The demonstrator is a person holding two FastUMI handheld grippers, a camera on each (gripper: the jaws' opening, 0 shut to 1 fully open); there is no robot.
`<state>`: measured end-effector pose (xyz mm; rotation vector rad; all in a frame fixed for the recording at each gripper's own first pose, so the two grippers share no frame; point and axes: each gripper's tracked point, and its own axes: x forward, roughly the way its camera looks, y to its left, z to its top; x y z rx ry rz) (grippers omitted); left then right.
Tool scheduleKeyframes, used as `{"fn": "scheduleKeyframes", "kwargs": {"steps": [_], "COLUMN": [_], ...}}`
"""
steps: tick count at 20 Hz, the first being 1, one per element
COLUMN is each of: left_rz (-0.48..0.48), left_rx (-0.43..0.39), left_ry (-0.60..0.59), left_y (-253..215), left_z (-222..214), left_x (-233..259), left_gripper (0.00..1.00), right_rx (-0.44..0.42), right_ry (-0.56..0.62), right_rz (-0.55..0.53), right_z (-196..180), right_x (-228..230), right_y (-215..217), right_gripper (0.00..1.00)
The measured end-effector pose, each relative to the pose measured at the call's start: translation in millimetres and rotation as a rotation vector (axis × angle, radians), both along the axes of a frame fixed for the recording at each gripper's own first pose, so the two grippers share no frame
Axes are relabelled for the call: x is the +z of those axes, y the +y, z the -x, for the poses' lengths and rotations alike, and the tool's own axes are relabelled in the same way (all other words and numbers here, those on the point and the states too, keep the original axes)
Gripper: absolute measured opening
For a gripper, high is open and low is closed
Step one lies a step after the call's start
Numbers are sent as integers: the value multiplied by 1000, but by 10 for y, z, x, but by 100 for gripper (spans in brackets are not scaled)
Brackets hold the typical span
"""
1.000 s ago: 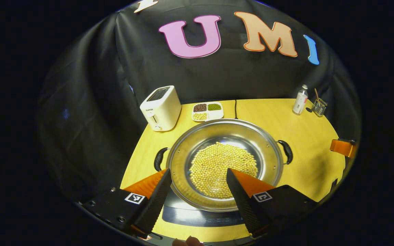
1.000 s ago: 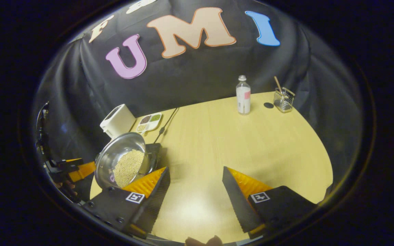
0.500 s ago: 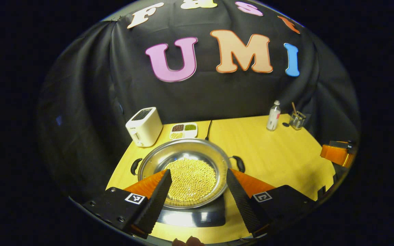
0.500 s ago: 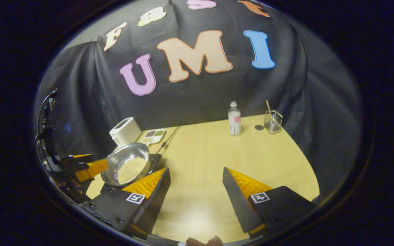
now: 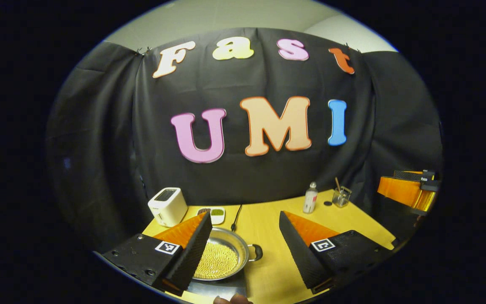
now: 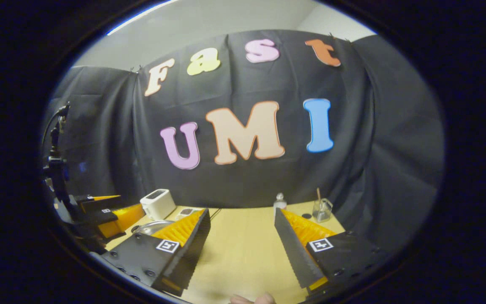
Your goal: First push the handle of the pot to place it horizontally, then grasp the pot with both hands and set it on the induction cooktop.
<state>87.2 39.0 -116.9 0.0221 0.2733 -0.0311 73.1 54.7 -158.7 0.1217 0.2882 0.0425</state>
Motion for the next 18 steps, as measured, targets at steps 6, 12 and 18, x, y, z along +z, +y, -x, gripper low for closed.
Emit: {"fn": "scheduleKeyframes", "kwargs": {"steps": [6, 12, 18], "left_rz": [7, 27, 49], "left_rx": [4, -38, -34], "left_ry": [-184, -240, -232], "left_y": [-23, -96, -76], "left_z": [-69, -20, -20], "left_x": [593, 971, 944], "left_gripper": [96, 100, 96], "right_rx": [-68, -113, -96], "right_ry": [-84, -124, -137], "right_rz": [25, 46, 50], "right_z": [14, 31, -66], "right_x": [333, 595, 657], "right_y": [-286, -366, -285], "right_gripper": [93, 93, 93]}}
